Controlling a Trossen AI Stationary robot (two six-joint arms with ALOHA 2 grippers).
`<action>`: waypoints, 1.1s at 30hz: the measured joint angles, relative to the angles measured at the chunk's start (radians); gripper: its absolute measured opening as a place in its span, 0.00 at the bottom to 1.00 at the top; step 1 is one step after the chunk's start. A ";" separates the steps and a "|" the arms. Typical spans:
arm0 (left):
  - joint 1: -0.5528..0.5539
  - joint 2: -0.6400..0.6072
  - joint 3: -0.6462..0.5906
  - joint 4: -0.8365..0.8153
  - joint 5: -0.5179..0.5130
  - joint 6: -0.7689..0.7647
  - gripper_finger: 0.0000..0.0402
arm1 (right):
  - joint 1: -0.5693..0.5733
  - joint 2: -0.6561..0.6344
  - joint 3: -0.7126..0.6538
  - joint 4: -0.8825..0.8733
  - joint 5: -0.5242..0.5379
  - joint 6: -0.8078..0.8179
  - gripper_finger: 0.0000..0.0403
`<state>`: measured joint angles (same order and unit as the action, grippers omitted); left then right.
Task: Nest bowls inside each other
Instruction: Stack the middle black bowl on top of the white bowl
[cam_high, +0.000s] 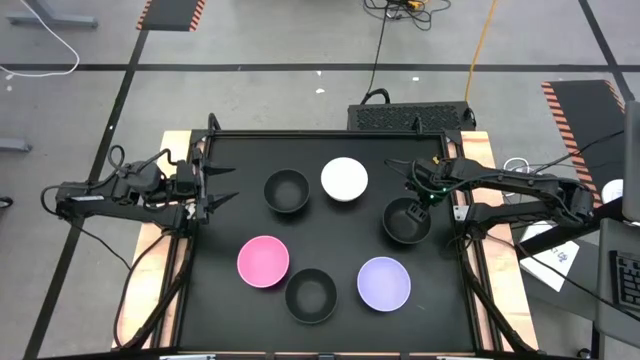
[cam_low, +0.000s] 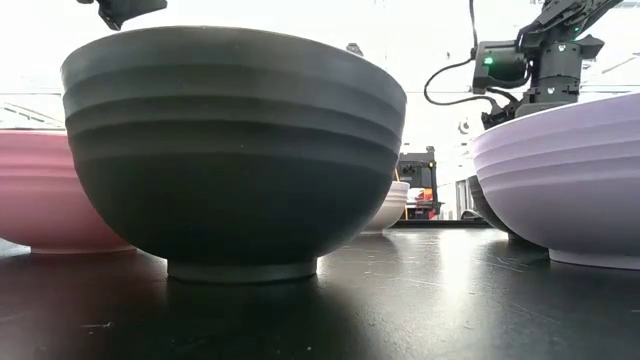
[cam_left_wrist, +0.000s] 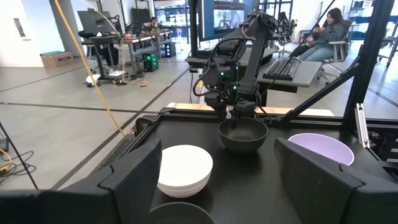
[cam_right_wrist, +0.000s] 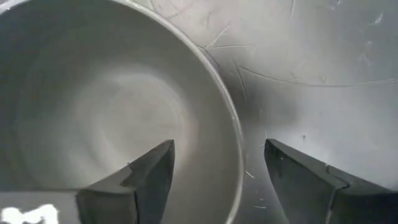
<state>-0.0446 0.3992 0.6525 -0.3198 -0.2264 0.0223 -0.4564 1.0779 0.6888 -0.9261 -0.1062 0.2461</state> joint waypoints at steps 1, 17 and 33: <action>0.000 0.000 0.000 0.000 0.000 0.000 0.78 | 0.000 0.000 0.000 0.001 0.000 -0.001 0.57; 0.000 0.000 0.000 0.000 0.000 -0.002 0.78 | 0.000 0.000 0.000 0.042 0.004 -0.031 0.13; 0.000 0.000 0.000 -0.018 0.000 -0.011 0.78 | -0.002 0.000 0.000 0.063 0.004 -0.034 0.01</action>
<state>-0.0444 0.3988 0.6525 -0.3382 -0.2264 0.0115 -0.4583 1.0775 0.6891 -0.8634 -0.1024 0.2123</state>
